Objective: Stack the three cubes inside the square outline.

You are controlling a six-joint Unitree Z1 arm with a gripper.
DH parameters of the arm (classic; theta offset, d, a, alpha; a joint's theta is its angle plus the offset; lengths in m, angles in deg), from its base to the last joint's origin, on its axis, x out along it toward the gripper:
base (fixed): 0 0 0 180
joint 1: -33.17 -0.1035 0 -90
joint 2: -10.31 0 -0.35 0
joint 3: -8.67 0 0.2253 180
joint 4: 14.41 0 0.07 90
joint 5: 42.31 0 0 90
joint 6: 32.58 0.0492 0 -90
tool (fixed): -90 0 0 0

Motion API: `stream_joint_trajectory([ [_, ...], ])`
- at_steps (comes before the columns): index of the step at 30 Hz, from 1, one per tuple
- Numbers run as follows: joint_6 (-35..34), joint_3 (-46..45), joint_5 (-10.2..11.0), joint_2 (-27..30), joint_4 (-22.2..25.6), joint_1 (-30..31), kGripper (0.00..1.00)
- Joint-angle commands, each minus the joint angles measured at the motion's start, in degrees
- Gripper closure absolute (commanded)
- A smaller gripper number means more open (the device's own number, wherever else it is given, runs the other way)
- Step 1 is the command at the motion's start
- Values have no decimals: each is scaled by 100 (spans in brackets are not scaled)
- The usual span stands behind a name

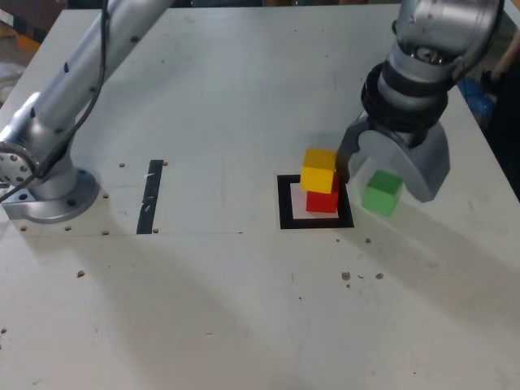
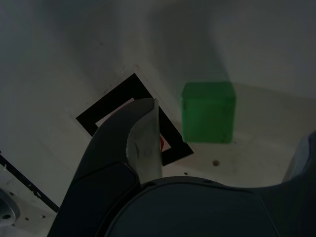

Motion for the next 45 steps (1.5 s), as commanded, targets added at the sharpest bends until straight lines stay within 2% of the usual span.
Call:
stream_joint_trajectory([
  [1, 20, 15, -24, -45, 3, -7, 1],
  [7, 29, 46, -83, -157, -29, -14, 3],
  [12, 34, 111, -117, -262, -88, -18, 9],
  [16, 10, 124, -115, -288, -165, -18, 22],
  [21, -39, 130, -126, -297, -279, -18, 43],
  [27, -53, 124, -253, -311, -369, -18, 63],
  [38, -60, 210, -338, -414, -371, -36, 80],
  [45, -88, 270, -322, -404, -322, -36, 83],
])
